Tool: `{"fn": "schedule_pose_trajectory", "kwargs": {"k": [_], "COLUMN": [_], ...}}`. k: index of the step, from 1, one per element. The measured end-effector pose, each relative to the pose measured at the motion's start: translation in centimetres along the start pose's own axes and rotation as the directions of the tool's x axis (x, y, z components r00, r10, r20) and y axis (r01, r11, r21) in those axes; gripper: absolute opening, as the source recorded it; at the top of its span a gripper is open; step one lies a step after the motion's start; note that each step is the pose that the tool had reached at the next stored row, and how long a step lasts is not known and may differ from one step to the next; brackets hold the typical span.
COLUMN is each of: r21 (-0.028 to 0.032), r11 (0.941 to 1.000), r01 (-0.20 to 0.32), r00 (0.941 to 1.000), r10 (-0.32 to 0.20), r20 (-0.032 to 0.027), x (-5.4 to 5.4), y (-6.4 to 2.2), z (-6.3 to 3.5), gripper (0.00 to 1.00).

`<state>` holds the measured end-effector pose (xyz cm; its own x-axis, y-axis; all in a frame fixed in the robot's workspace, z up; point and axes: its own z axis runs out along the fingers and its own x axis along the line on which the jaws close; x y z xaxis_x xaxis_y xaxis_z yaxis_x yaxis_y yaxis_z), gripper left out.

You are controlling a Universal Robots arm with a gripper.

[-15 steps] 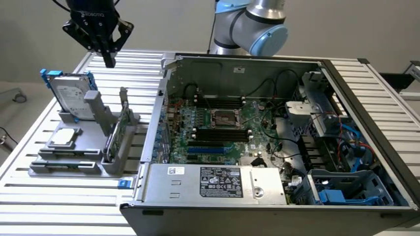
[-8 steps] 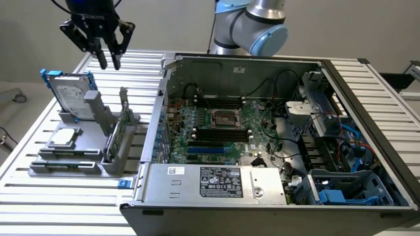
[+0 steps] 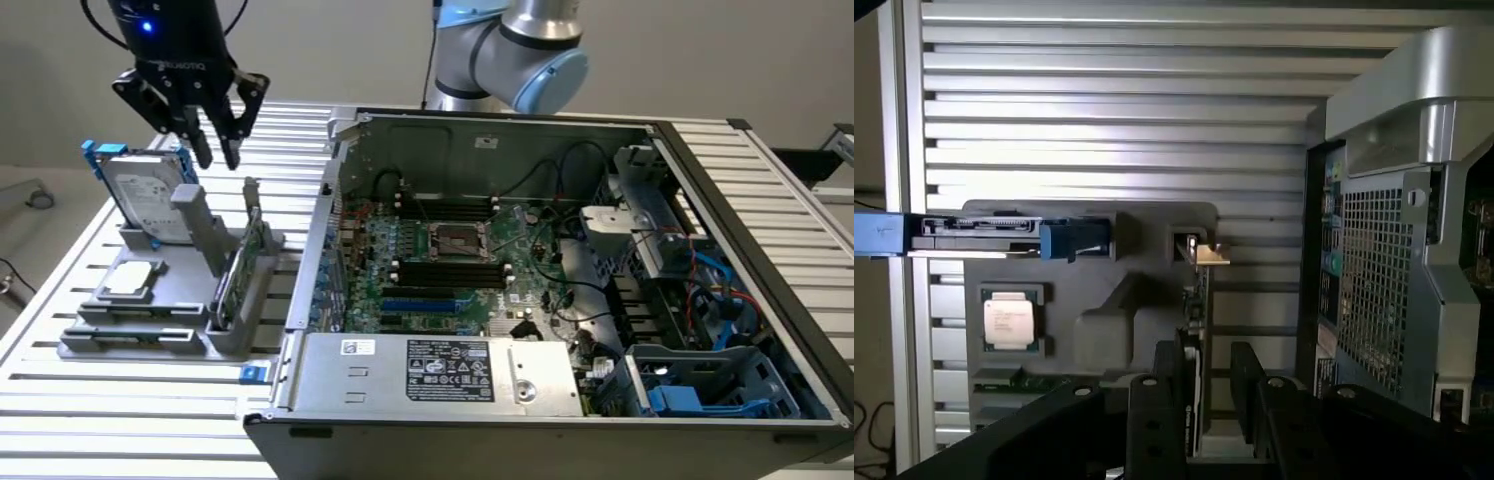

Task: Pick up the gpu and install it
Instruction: 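Pick up the gpu and move the gpu toward the slot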

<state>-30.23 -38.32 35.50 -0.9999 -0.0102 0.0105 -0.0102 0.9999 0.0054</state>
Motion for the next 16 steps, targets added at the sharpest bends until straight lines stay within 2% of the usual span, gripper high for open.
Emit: {"fn": "schedule_pose_trajectory", "kwargs": {"k": [8, 11, 16], "r21": [0.0, -0.0002, -0.0001], "r11": [1.0, 1.0, 1.0], "r01": [0.0, 0.0, 0.0], "r00": [1.0, 1.0, 1.0], "r10": [0.0, 0.0, 0.0], "r20": [-0.0023, -0.0022, -0.0022], "x": [0.1, 0.1, 0.1], "y": [-3.41, -3.99, -4.35], "z": [1.44, 1.99, 2.89], "gripper": [0.36, 0.36, 0.36]}}
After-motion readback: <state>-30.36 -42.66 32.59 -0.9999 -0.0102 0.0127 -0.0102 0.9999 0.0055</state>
